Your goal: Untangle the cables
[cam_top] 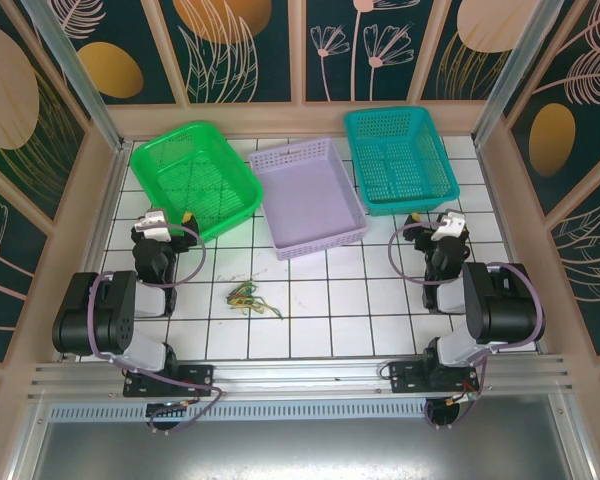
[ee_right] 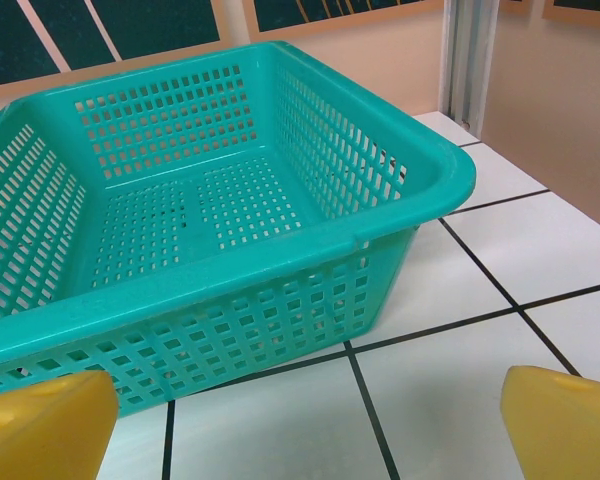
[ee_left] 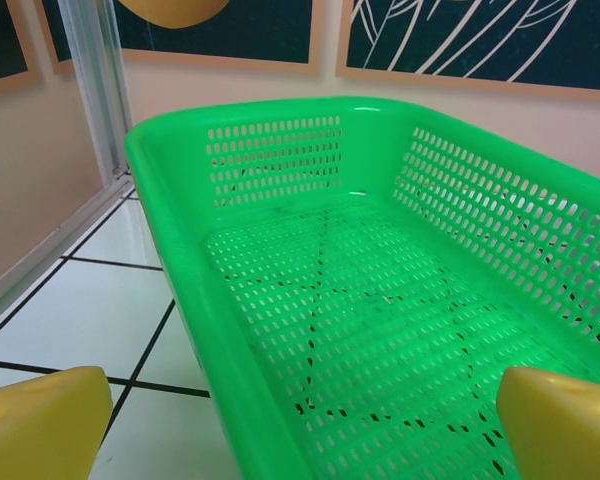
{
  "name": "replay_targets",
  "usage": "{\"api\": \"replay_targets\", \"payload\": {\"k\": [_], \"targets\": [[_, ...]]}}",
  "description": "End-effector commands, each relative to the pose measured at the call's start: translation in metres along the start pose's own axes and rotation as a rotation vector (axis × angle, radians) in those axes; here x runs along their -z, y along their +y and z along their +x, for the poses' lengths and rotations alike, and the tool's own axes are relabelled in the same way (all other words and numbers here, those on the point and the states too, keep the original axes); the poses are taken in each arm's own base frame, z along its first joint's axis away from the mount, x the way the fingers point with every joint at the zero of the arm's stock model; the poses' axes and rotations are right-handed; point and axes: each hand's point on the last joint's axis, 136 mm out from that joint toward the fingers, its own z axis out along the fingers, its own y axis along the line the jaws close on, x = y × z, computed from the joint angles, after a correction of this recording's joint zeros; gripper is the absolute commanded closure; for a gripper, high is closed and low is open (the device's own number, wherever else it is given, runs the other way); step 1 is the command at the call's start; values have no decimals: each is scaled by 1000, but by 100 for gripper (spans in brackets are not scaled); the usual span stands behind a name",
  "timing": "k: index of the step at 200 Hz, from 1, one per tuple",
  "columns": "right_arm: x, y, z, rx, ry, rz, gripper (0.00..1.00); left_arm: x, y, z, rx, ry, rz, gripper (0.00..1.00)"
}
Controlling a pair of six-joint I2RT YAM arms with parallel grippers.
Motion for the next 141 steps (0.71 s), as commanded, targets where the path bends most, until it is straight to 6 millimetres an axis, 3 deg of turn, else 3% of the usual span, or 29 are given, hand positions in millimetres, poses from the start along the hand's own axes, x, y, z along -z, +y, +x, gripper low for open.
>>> {"api": "replay_targets", "payload": {"k": [1,29,60,103,122,141], "targets": [[8,-4,-25,-13,-77,28,1,9,2,-29,9,-65,-25,2],[33,-9,-59,-34,-170,95,1,30,11,-71,17,-124,-87,2],[49,-8,-91,-66,-232,106,1,37,2,-104,20,-145,-49,2],[58,0,-112,-48,-259,69,1,43,4,-137,99,-157,-68,1],[61,12,-145,-24,-269,57,1,46,8,-166,153,-148,-104,2],[70,35,-207,-78,-293,26,1,53,18,-198,264,-128,-182,1]]}}
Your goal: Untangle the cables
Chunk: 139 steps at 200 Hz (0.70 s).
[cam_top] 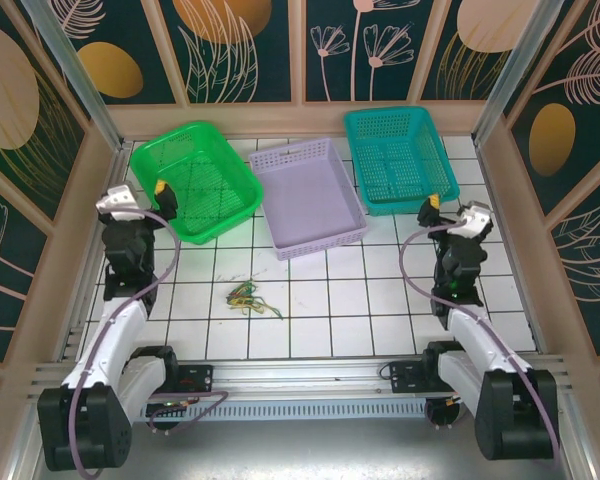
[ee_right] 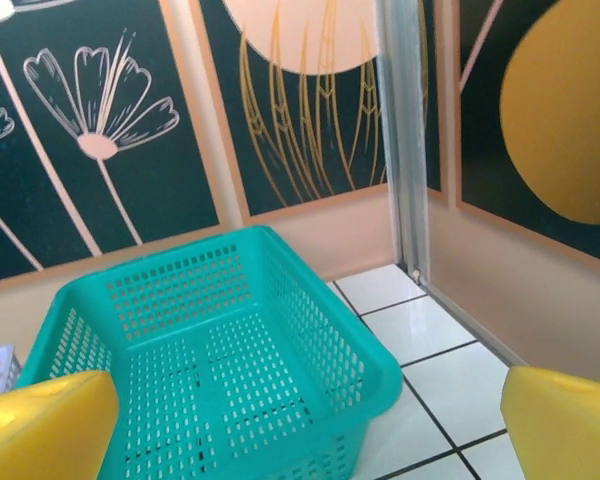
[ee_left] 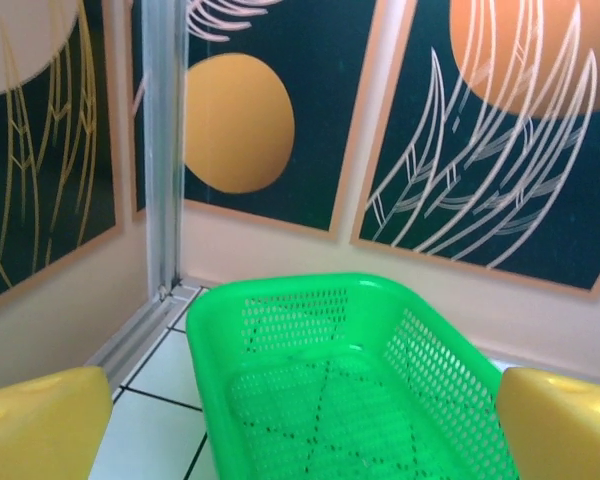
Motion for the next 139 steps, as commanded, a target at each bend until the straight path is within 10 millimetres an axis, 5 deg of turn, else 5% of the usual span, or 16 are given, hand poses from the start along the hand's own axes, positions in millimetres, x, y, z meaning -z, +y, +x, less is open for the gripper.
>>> {"api": "replay_targets", "payload": {"k": [1,14,31,40,48,69,94,105,139], "targets": [[-4,26,-82,-65,-61,-26,1,5,9,-43,149,21,-112,1],[-11,27,-94,-273,62,7,1,7,15,-46,338,85,-184,1],[-10,1,-63,-501,273,212,1,11,-1,-39,512,147,-112,1],[-16,19,-55,-472,355,79,4,8,-18,-37,580,179,-22,1],[-16,38,-51,-458,408,-17,19,6,-32,-31,630,246,31,2],[2,80,-28,-416,557,-102,32,12,-49,5,604,460,52,2],[56,156,6,-286,715,-339,38,49,-56,33,402,607,91,15],[87,184,26,-222,788,-435,38,73,-60,61,330,731,109,23],[167,231,77,-78,948,-625,34,152,-74,150,167,1044,158,27]]}}
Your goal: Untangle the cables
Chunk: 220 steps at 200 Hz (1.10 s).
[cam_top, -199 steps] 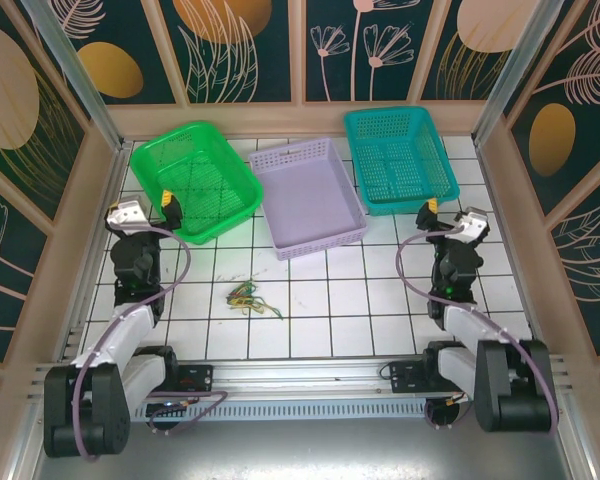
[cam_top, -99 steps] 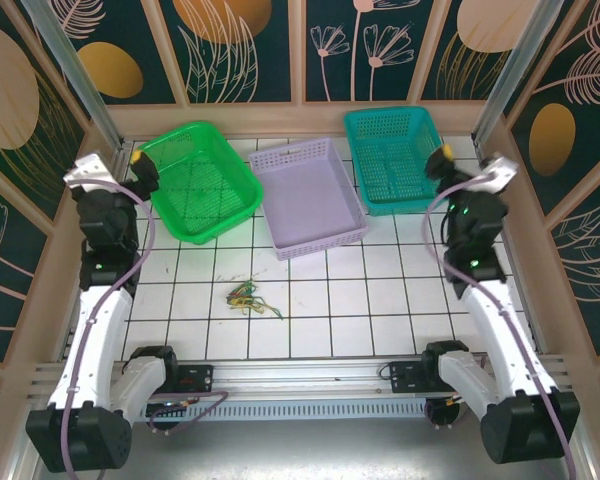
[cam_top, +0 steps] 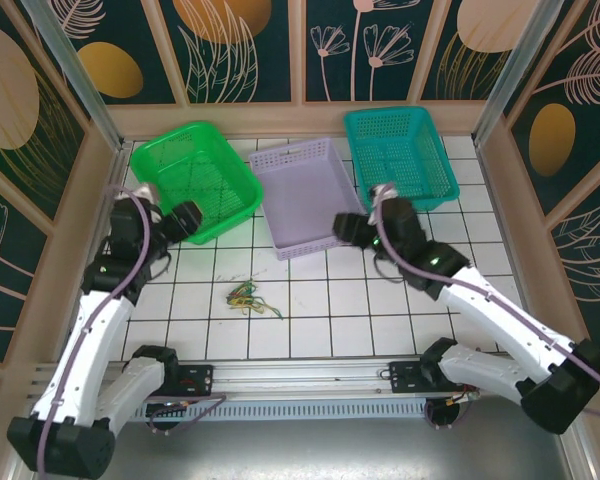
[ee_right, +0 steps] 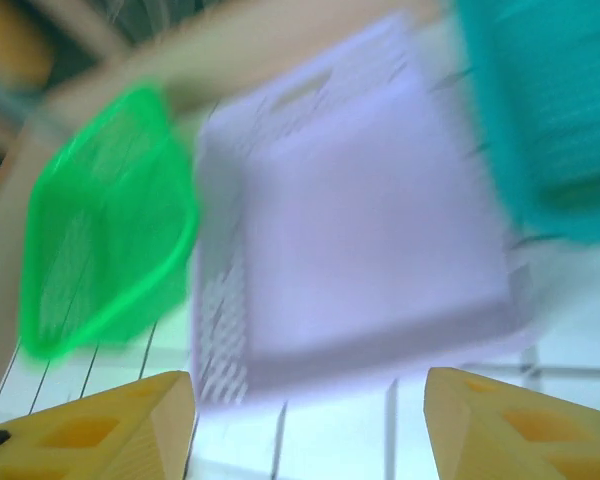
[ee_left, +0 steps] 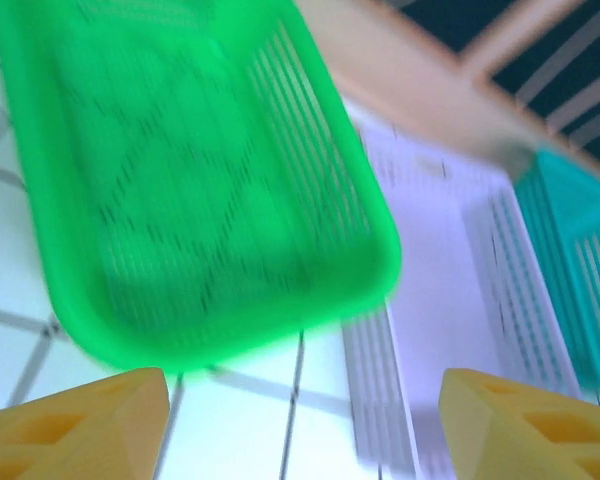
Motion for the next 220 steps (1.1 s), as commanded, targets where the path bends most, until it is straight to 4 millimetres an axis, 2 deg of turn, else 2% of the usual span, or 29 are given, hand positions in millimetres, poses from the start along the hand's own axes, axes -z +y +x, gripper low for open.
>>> {"api": "replay_targets", "payload": {"k": [1,17,44,57,81,105,115,158,174,195,220], "targets": [[-5,9,54,53,141,-3,34,2,29,102,-83,318,-98,27],[-9,22,79,71,208,-61,31,-6,28,137,-131,407,-109,24],[-15,24,104,70,273,-81,28,-25,17,169,-255,525,-184,20],[-15,25,108,69,281,-87,27,-32,12,173,-308,533,-222,19],[-14,24,108,67,278,-83,25,-37,15,174,-353,541,-251,17],[-12,19,110,58,279,-67,23,-40,18,191,-423,635,-235,3],[-12,17,111,52,279,-63,23,-43,20,198,-450,670,-235,2],[-13,14,113,35,280,-55,23,-66,19,205,-518,703,-251,11],[-15,13,115,37,285,-47,23,-73,25,209,-525,713,-282,15],[-18,13,116,35,290,-42,24,-81,29,217,-527,734,-298,29],[-20,13,118,34,296,-39,25,-89,31,222,-526,738,-302,38]]}}
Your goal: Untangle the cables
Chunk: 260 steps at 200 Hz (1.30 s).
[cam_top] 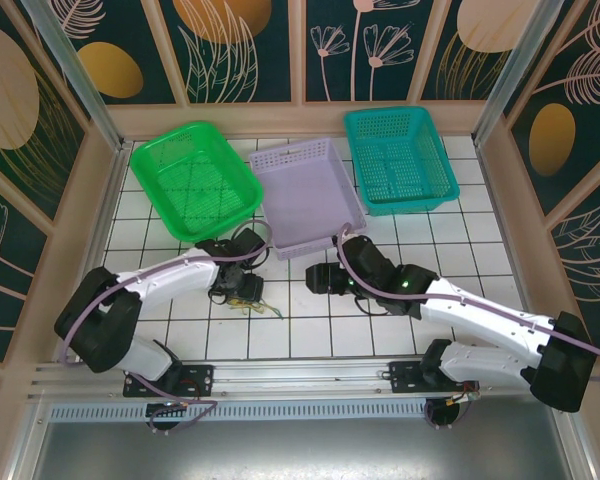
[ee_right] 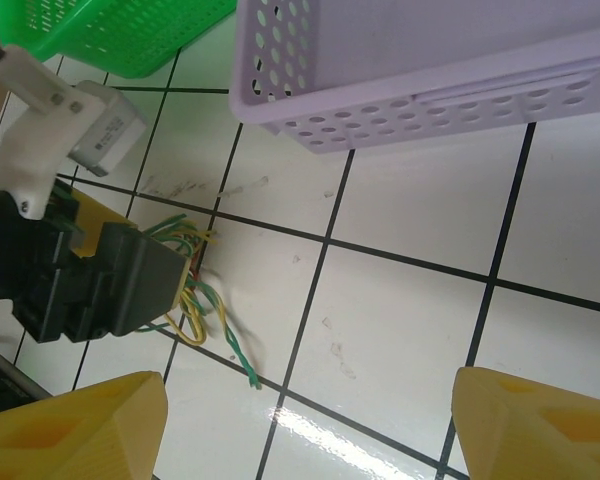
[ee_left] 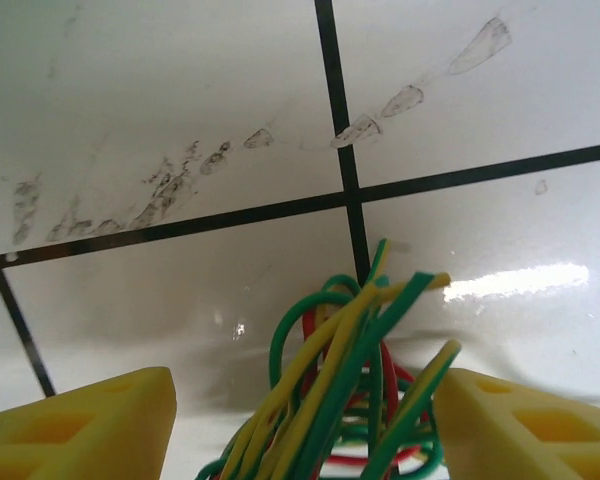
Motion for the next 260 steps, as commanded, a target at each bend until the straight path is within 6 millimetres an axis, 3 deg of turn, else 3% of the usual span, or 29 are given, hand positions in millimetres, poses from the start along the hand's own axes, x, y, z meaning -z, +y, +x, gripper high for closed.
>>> {"api": "replay_targets", "payload": {"k": [1,26,47,84,100,115,151,167,174,178,199,223,260], "targets": [[-5,-1,4,-10,8,5,25,-4,-5,-9,-18,-23,3,38],[-8,-1,4,-14,14,7,25,-7,-8,-9,-21,-24,19,47],[-10,-2,7,-18,21,11,25,-5,-9,-9,-17,-33,31,62],[-10,-6,8,-45,22,28,26,11,-12,-11,9,-96,85,100],[-7,-6,3,-84,24,39,27,29,-17,-17,34,-146,139,100],[-1,-9,-7,-185,30,56,28,60,-27,-31,89,-229,226,100],[16,-20,-32,-693,113,13,28,150,-57,-72,223,-446,489,100],[24,-4,-39,-912,150,-75,26,177,-66,-86,245,-500,559,100],[29,6,-48,-982,142,-128,25,177,-69,-89,251,-501,569,100],[31,12,-52,-1024,134,-156,24,191,-73,-96,253,-528,596,100],[38,37,-65,-1196,110,-246,21,207,-94,-111,244,-558,659,100],[40,60,-74,-1223,88,-275,20,210,-116,-125,230,-574,689,100],[39,54,-81,-1224,7,-261,20,213,-139,-137,203,-580,708,100]]}}
